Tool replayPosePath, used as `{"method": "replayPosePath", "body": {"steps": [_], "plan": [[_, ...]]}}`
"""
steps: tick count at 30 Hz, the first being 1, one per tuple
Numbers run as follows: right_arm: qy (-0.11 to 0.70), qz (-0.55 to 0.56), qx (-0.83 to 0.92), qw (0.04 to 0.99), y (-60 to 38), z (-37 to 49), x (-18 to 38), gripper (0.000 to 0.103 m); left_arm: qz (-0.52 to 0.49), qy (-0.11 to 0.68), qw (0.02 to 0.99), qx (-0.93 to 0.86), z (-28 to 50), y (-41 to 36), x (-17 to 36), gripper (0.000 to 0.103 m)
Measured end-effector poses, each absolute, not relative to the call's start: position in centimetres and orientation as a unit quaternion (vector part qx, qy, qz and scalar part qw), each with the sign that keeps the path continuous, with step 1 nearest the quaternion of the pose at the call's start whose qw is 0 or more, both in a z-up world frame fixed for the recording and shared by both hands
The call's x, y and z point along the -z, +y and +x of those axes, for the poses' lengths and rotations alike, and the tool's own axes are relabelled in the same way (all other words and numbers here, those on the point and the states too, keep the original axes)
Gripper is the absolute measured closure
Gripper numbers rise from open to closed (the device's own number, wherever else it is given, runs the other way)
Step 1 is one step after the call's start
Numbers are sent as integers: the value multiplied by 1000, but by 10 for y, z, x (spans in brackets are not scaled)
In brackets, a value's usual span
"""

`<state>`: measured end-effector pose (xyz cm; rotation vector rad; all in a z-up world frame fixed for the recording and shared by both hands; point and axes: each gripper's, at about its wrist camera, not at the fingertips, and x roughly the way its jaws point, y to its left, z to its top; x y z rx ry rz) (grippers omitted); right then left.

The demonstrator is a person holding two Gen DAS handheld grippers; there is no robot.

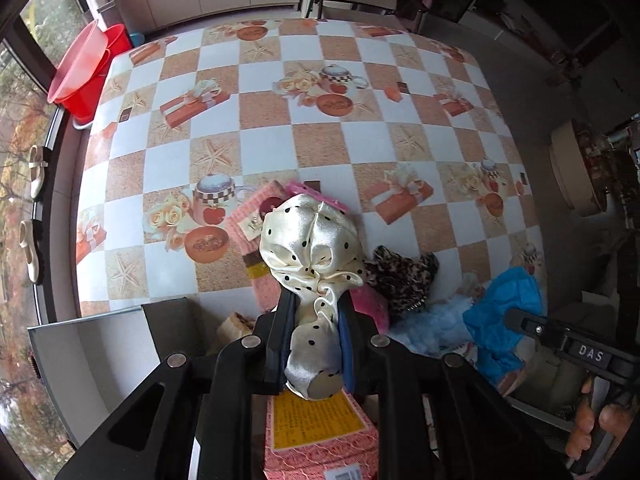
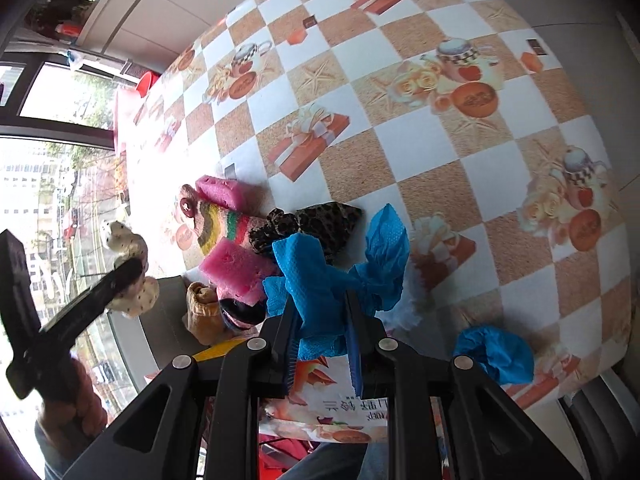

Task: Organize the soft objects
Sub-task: 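Carry the scrunchie and blue gloves in both tools over the white box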

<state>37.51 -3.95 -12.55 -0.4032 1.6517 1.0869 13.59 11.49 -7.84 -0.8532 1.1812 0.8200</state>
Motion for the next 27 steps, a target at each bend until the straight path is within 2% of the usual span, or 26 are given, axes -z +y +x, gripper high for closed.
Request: {"method": "replayPosePath", "body": {"steps": [18, 27], "plan": [[669, -134, -405, 609, -150, 368, 91, 81, -318, 536, 748, -229, 172, -18, 34, 81], [680, -143, -394, 602, -192, 339, 98, 81, -295, 549, 766, -156, 159, -78, 28, 81]]}}
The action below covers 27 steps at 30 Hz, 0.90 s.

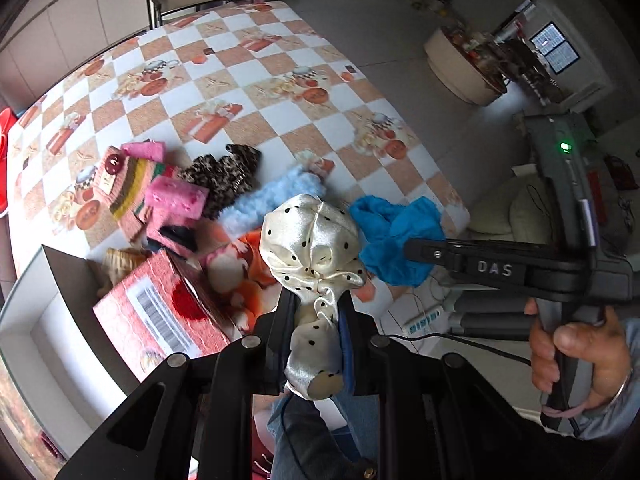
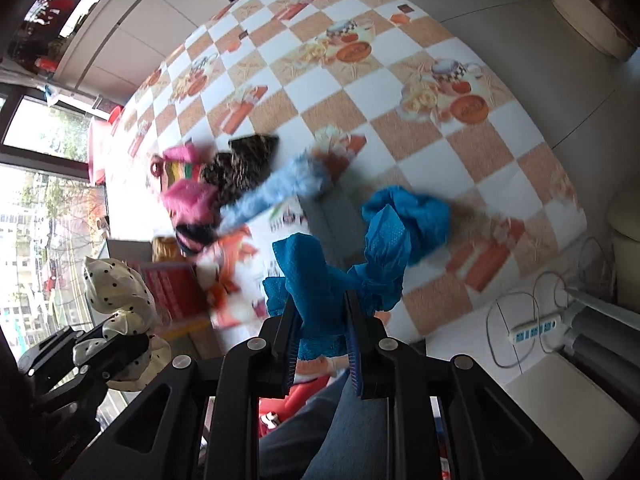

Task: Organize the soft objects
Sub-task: 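Carry the scrunchie and blue gloves in both tools over the white box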

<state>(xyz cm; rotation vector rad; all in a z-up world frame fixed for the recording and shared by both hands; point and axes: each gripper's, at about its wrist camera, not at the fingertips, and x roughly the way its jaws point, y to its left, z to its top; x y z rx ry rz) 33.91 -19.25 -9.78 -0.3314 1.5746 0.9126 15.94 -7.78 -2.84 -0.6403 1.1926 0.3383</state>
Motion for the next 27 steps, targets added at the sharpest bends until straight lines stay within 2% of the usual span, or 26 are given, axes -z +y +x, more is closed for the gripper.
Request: {"method": "replayPosePath", "body": {"steps": [7, 16, 27], "plan": [[676, -171, -422, 579, -205, 324, 98, 81, -299, 542, 765, -179, 137, -104, 28, 81], [648, -221, -486, 544, -225, 306, 84, 81, -362, 505, 730, -284, 96, -131, 22, 81], [600, -292, -577, 471, -212, 237, 71, 81, -435, 447, 660, -419, 7, -170, 16, 81]]}}
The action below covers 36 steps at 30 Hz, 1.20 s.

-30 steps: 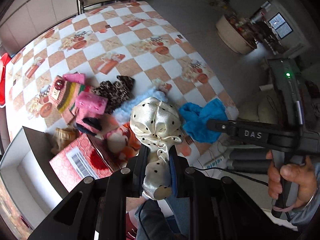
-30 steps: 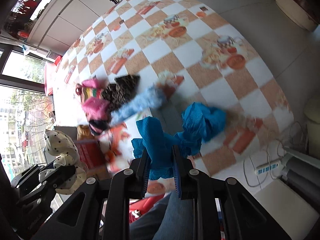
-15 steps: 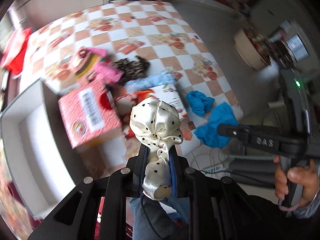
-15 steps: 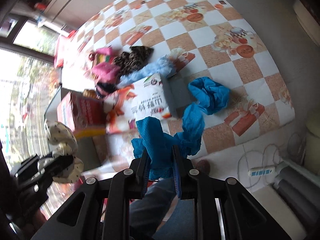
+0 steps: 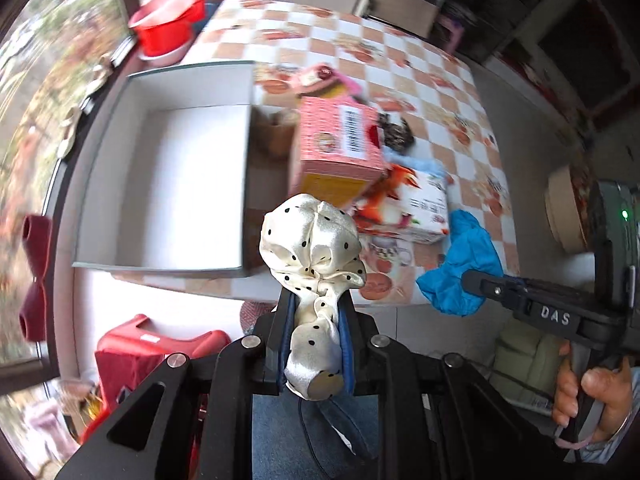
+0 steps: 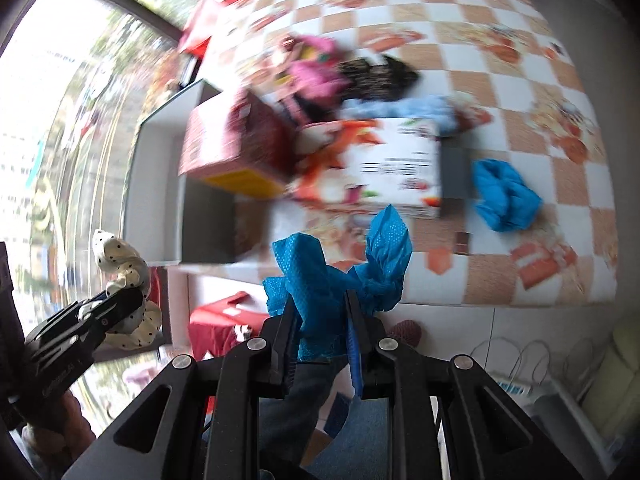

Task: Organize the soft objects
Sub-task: 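Carry the scrunchie and blue gloves in both tools over the white box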

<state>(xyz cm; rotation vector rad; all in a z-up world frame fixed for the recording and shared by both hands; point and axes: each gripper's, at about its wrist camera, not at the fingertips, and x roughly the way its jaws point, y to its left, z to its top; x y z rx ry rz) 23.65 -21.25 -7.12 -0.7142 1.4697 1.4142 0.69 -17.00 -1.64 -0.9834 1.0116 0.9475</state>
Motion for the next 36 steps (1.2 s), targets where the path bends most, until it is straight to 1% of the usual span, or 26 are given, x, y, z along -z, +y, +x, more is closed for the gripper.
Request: {"method": "replayPosePath", "body": {"steps": [9, 18, 25, 31, 36], "plan": [[553, -321, -638, 429, -187, 174, 49, 81, -461, 402, 621, -490, -57, -164, 13, 81], [531, -320, -658, 427, -140, 122, 32, 81, -460, 383, 615, -513, -111, -114, 12, 81], [515, -332, -669, 422, -101, 80, 24, 81, -438, 399, 626, -507, -136, -68, 14, 81], [505, -355, -671, 410, -78, 51, 23, 81, -444, 413, 624, -492, -150, -49, 27, 81], [509, -378, -665, 394, -75, 33, 33, 81, -455, 433, 623, -466, -152, -40, 43, 81]]}}
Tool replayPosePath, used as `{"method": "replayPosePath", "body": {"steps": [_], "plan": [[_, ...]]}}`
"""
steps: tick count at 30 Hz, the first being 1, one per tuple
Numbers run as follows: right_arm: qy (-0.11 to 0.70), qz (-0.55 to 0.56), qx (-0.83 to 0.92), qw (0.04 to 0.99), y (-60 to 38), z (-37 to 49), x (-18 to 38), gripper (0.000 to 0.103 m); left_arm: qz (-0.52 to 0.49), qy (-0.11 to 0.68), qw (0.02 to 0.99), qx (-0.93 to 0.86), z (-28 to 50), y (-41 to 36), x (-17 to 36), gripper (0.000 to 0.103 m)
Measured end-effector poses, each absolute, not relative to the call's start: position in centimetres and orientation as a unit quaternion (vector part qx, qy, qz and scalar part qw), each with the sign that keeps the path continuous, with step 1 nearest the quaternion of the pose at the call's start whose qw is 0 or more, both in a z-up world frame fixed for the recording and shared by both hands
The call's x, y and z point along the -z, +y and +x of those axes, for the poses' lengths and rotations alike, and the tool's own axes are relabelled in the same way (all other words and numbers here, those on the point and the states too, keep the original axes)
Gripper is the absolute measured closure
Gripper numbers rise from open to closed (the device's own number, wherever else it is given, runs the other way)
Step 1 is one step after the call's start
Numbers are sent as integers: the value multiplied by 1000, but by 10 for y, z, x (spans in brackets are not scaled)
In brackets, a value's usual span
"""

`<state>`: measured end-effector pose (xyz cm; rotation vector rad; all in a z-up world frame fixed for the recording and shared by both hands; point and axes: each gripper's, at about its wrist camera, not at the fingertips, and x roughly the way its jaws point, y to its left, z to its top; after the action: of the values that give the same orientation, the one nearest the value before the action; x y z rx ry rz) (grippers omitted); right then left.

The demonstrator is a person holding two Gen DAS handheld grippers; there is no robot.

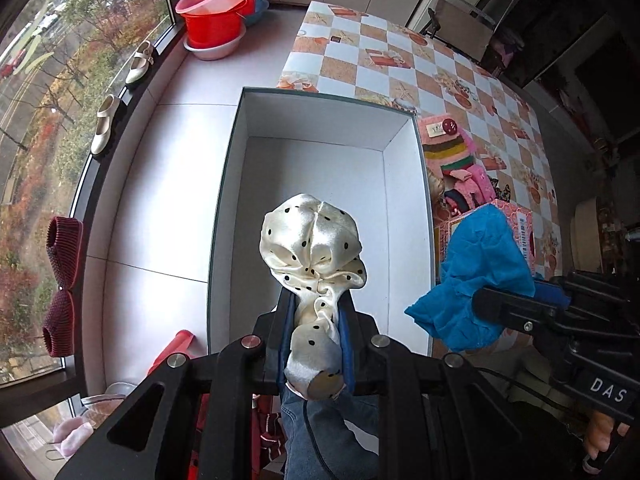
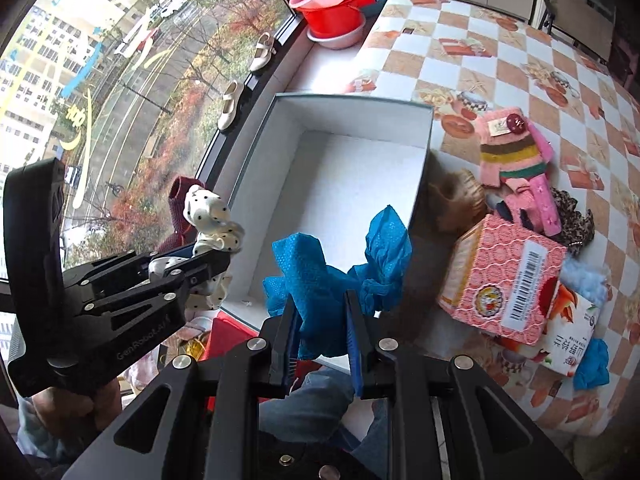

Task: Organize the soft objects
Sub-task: 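Carry the scrunchie and blue gloves in both tools over the white box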

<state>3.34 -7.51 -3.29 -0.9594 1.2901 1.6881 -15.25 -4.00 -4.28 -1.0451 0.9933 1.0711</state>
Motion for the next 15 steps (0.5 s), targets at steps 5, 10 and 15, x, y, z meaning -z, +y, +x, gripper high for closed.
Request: {"method": "replayPosePath", "body": {"steps": [5, 10, 15], "plan": [[517, -391, -657, 385, -73, 25, 41, 81, -462, 448, 616, -454, -157, -37, 56, 81], [522, -396, -652, 382, -72, 18, 44, 81, -467, 464, 609, -443, -159, -36, 66, 81], [525, -403, -647, 379, -73, 12, 47, 81, -459, 474, 609, -440, -158, -36, 68, 81]]}}
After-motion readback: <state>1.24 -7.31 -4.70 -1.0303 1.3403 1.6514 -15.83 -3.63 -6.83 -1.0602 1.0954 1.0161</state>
